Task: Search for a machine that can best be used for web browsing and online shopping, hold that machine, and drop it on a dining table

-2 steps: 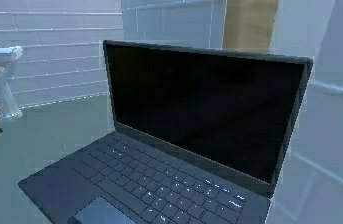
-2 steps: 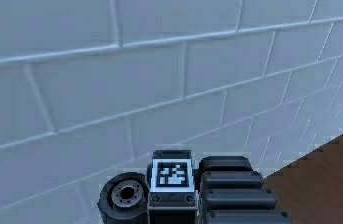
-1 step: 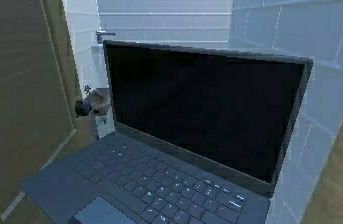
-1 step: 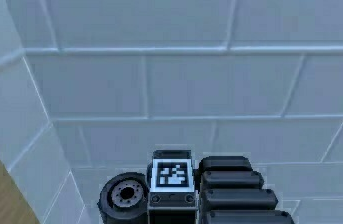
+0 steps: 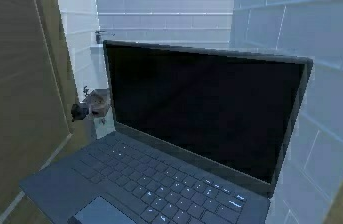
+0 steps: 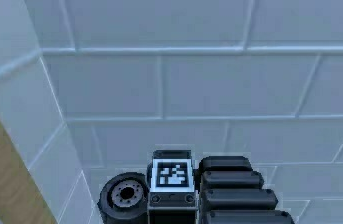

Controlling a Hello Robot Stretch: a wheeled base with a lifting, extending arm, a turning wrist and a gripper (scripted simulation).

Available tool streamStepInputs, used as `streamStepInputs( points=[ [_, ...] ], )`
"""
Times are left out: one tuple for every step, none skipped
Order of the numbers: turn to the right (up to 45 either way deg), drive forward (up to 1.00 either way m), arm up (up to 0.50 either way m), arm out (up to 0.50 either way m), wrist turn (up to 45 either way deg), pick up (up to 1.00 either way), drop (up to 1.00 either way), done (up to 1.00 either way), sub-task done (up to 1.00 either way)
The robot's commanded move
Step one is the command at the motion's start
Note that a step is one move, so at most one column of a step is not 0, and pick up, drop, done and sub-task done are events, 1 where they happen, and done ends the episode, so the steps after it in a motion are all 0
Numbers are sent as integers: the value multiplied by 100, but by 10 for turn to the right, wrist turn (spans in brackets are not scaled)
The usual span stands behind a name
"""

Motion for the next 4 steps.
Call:
streamStepInputs(
  points=[
    [0,15,0,0,0,0,0,0,0],
    [0,30,0,0,0,0,0,0,0],
    [0,100,0,0,0,0,0,0,0],
    [-30,0,0,0,0,0,0,0,0]
  ],
)
